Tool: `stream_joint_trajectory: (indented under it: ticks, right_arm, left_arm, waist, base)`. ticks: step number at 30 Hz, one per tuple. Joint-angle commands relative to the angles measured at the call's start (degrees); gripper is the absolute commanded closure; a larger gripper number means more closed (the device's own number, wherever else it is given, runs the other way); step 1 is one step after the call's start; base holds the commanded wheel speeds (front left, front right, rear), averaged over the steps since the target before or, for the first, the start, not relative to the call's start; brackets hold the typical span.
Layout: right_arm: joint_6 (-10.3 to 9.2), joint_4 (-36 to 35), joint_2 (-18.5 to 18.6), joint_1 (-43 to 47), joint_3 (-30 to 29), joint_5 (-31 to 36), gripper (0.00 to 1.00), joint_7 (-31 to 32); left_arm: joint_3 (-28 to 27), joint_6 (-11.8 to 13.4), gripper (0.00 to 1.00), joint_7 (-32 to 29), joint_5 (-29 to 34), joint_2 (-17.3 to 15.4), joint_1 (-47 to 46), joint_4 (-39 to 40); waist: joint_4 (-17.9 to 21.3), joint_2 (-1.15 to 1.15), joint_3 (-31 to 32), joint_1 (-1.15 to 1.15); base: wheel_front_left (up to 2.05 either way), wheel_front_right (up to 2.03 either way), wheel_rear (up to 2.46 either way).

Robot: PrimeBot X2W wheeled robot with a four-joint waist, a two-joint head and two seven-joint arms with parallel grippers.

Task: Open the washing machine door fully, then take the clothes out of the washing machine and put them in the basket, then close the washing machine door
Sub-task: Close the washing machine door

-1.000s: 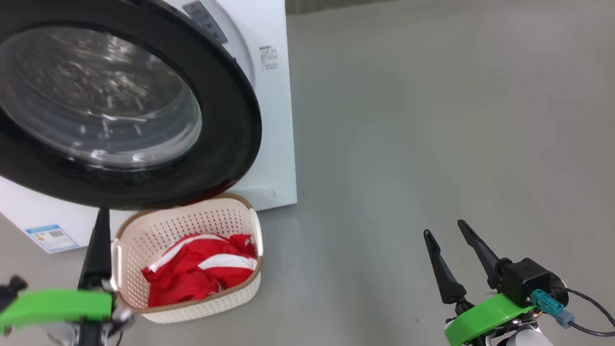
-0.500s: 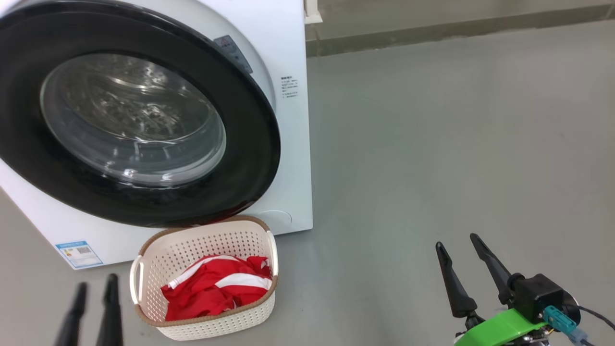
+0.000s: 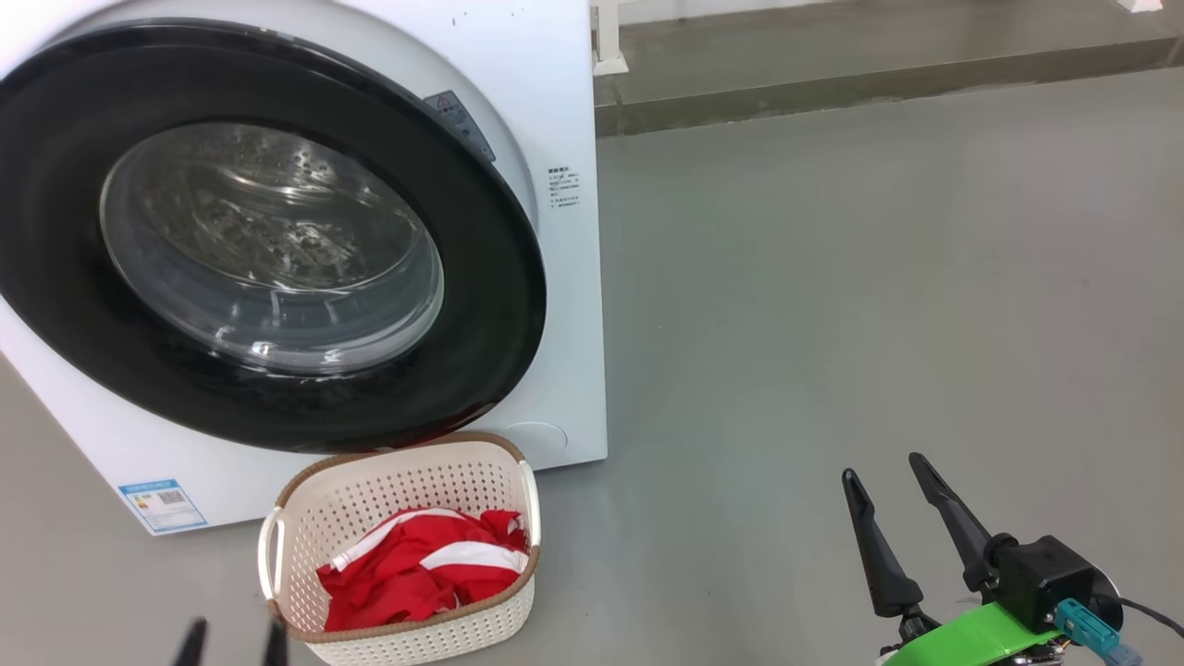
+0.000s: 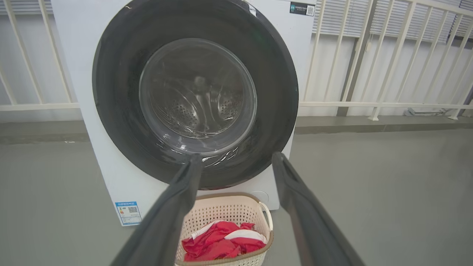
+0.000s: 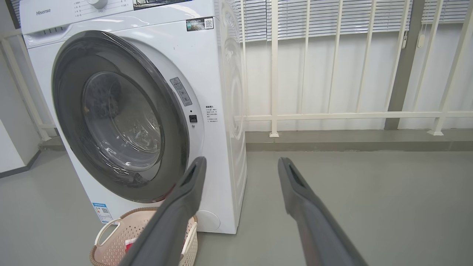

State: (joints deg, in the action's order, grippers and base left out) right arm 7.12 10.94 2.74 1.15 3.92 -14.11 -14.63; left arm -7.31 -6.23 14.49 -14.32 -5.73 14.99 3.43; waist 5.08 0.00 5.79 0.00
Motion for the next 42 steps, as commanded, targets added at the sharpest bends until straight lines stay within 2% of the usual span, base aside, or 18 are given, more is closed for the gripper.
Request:
stream_joint_trajectory:
  ticks: [1,15,42]
  right_arm:
    - [0.36,-1.8,0.1,-1.0,1.0,-0.6,0.00,-0.4]
    - [0.36,-2.2,0.1,0.0,0.9,-0.4,0.00,-0.4]
    - [0.36,-1.6,0.1,-0.9,2.0,-0.8,0.00,-0.4]
  left_arm:
    - [-1.2,-0.5,0.00,0.5,1.1,-0.1,-0.9,0.0]
    - [-1.1,-1.2,0.00,0.5,3.2,1.2,-1.2,-3.7]
    - [-1.2,-1.2,0.00,0.5,5.0,1.9,-2.1,-3.9]
  waist:
    - [0.1,0.00,0.1,0.00]
    - [0.2,0.00,0.6,0.00]
    - [-0.8,0.00,0.1,0.00]
  base:
    - [0.00,0.00,0.00]
    - [0.00,0.00,0.00]
    - [0.00,0.00,0.00]
